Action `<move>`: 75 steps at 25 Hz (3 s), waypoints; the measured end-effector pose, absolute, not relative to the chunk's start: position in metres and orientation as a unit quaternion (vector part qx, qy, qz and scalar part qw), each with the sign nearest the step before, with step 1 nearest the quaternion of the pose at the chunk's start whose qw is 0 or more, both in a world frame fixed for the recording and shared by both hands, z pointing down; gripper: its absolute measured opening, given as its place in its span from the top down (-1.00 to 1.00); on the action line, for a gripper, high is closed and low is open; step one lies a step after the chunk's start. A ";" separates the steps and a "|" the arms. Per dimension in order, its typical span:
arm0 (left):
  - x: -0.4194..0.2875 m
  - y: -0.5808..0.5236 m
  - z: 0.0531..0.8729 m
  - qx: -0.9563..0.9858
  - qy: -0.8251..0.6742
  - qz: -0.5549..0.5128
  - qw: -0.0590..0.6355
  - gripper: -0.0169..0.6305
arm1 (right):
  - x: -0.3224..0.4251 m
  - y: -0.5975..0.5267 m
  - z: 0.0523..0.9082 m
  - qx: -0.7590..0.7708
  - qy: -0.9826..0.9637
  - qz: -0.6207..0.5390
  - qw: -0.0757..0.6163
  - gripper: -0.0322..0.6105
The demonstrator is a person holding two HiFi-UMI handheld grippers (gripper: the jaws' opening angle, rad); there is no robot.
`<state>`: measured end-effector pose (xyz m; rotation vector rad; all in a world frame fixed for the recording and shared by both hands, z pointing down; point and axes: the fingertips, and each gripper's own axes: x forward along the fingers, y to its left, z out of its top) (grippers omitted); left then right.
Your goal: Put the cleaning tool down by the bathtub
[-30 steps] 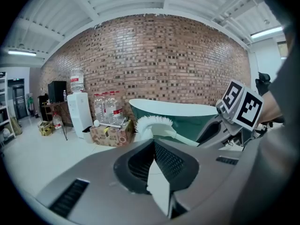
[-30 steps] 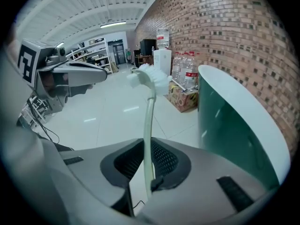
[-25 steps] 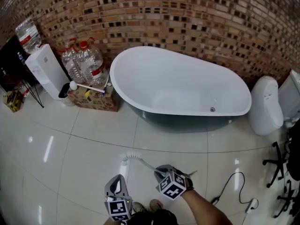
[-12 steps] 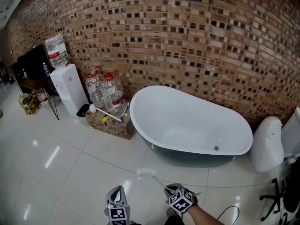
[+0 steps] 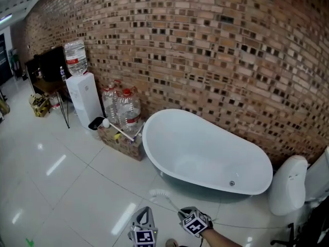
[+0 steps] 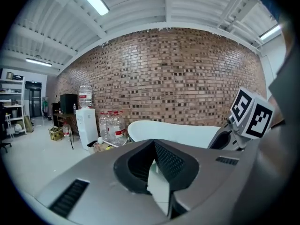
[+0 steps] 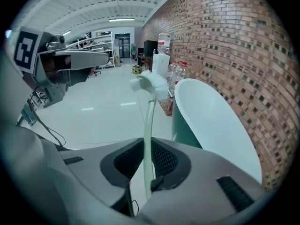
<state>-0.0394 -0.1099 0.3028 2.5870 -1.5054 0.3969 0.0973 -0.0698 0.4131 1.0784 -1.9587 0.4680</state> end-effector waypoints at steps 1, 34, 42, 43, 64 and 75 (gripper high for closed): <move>-0.033 -0.110 0.305 0.856 -0.496 0.131 0.064 0.93 | 0.101 -0.073 0.415 0.431 -0.778 0.187 0.417 0.71; 0.067 -0.170 0.711 0.781 -0.557 0.201 0.198 0.93 | 0.220 -0.208 0.862 0.345 -0.743 0.275 0.503 0.70; 0.081 -0.175 0.827 0.804 -0.523 0.208 0.193 0.93 | 0.235 -0.214 0.984 0.360 -0.735 0.266 0.509 0.70; 0.082 -0.174 0.838 0.805 -0.520 0.208 0.197 0.93 | 0.238 -0.214 0.998 0.362 -0.732 0.267 0.512 0.70; 0.077 -0.152 0.931 0.799 -0.509 0.223 0.231 0.93 | 0.261 -0.215 1.107 0.373 -0.711 0.273 0.530 0.58; 0.098 -0.150 0.713 0.827 -0.502 0.159 0.197 0.93 | 0.253 -0.141 0.794 0.530 -0.757 0.290 0.251 0.86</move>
